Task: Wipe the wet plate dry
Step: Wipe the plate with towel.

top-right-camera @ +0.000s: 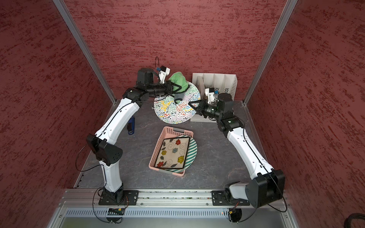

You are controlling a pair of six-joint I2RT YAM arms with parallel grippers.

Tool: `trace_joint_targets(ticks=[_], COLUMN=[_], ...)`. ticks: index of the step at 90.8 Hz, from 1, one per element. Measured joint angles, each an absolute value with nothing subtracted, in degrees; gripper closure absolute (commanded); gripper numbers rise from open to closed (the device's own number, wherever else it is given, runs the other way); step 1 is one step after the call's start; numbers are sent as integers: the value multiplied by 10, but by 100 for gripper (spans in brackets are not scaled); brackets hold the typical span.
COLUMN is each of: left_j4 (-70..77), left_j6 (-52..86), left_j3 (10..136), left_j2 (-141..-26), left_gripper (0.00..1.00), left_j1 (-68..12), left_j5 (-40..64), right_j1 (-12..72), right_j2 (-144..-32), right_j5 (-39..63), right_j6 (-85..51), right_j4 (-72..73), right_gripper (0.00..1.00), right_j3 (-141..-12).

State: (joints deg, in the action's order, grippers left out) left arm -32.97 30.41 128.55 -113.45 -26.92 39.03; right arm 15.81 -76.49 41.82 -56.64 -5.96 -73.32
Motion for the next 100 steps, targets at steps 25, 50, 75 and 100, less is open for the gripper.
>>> trace_joint_targets(ticks=[25,50,75,100], left_j4=[-253,-309,-359,-282], left_j6=[292,285,254,268], left_j3=[1099,1157,1424,1147], left_j2=[-1055,-1043,-1172,-1027], left_gripper=[100,100,100,100], left_j1=[-314,-241,-273,-237], left_j5=[484,440,502,520], right_j1=[74,126,180,115], right_j2=[-804,-790,-860,-881], right_j5=[394,392,366,324], right_j6=[-576,-495,-515,-512], right_j4=[-79,-102,-131,-137], right_gripper=[100,100,100,100], right_j3=[-803,-821,-949,-1002])
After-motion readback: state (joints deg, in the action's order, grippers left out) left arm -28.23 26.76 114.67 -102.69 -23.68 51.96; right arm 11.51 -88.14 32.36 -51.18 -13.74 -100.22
